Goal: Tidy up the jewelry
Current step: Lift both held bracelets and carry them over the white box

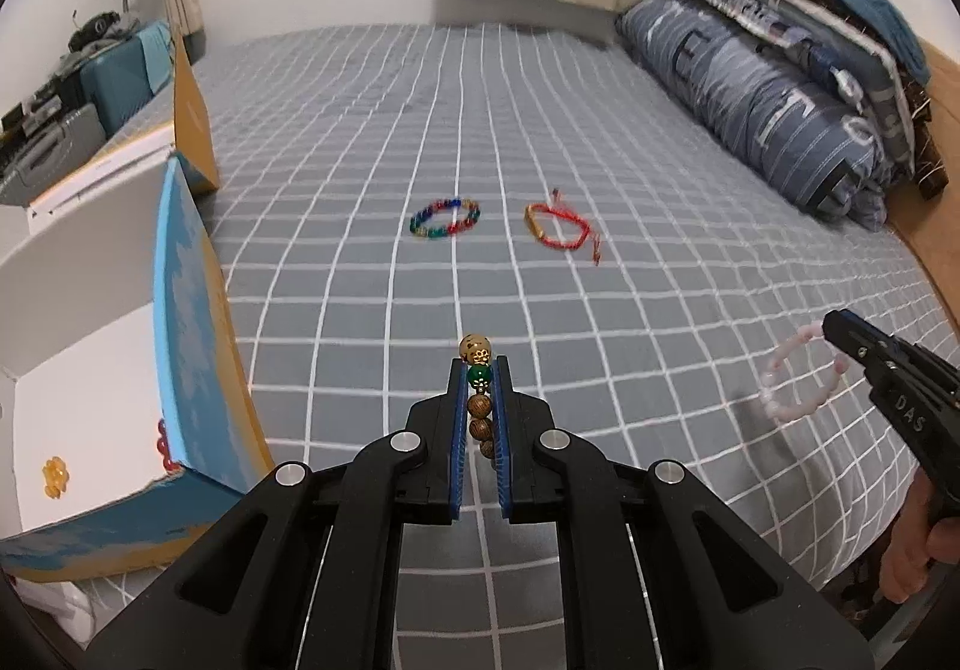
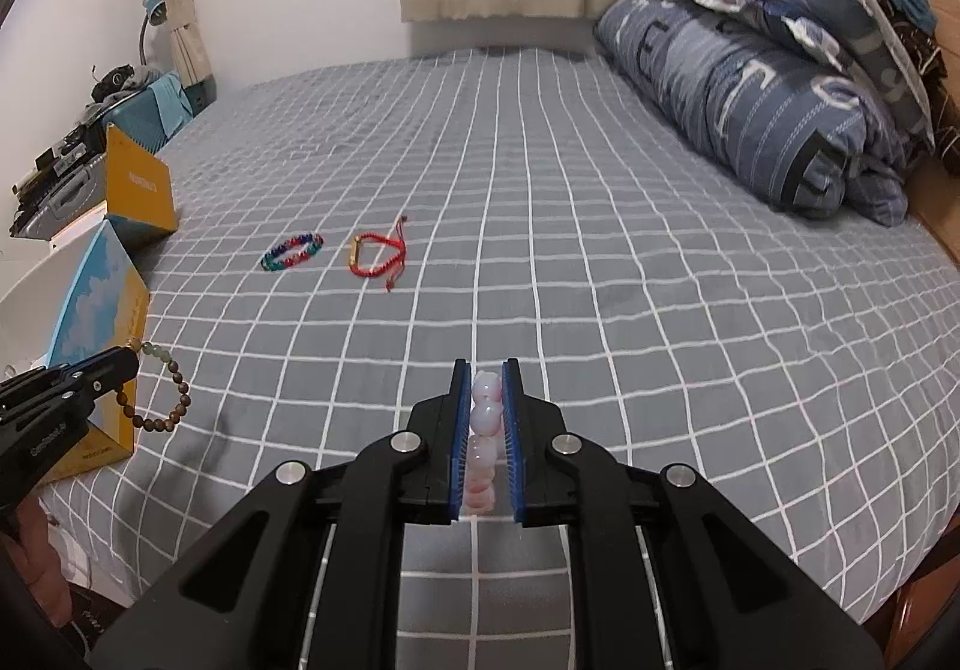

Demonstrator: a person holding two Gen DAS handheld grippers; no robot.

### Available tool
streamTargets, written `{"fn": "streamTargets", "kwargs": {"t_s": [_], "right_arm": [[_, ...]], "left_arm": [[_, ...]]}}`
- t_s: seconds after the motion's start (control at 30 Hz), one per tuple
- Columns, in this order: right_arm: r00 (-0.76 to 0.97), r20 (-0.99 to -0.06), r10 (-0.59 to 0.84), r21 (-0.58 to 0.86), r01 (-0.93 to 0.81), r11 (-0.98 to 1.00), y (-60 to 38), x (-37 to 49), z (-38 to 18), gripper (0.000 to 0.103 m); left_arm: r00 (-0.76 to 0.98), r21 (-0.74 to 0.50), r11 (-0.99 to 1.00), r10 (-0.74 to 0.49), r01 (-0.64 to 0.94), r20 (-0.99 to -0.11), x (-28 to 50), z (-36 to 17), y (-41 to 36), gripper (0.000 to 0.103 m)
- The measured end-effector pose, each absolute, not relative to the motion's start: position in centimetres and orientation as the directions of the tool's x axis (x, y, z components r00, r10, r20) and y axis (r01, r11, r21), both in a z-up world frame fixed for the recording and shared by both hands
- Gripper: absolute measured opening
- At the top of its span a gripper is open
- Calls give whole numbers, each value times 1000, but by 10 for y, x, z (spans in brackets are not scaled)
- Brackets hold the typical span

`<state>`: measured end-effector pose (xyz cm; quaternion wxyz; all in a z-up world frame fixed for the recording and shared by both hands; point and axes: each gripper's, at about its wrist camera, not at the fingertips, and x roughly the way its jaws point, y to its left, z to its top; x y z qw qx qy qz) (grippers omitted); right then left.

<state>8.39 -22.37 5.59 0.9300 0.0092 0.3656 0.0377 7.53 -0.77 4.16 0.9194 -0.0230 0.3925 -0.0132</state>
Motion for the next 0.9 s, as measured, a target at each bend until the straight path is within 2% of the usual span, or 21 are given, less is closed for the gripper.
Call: {"fn": "streamTargets", "kwargs": {"t_s": [0.3, 0.6, 0.9], "right_arm": [[784, -616, 80, 45, -66, 997, -214, 82, 70, 10], [809, -582, 83, 31, -81, 996, -198, 83, 78, 10], [817, -567, 106, 24, -112, 993, -172, 86, 87, 10]], "left_arm": [[738, -52, 999, -32, -4, -674, 68, 55, -4, 7], [785, -35, 999, 4, -33, -619, 58, 68, 8, 7], [799, -30, 998, 29, -59, -601, 50, 80, 24, 7]]}}
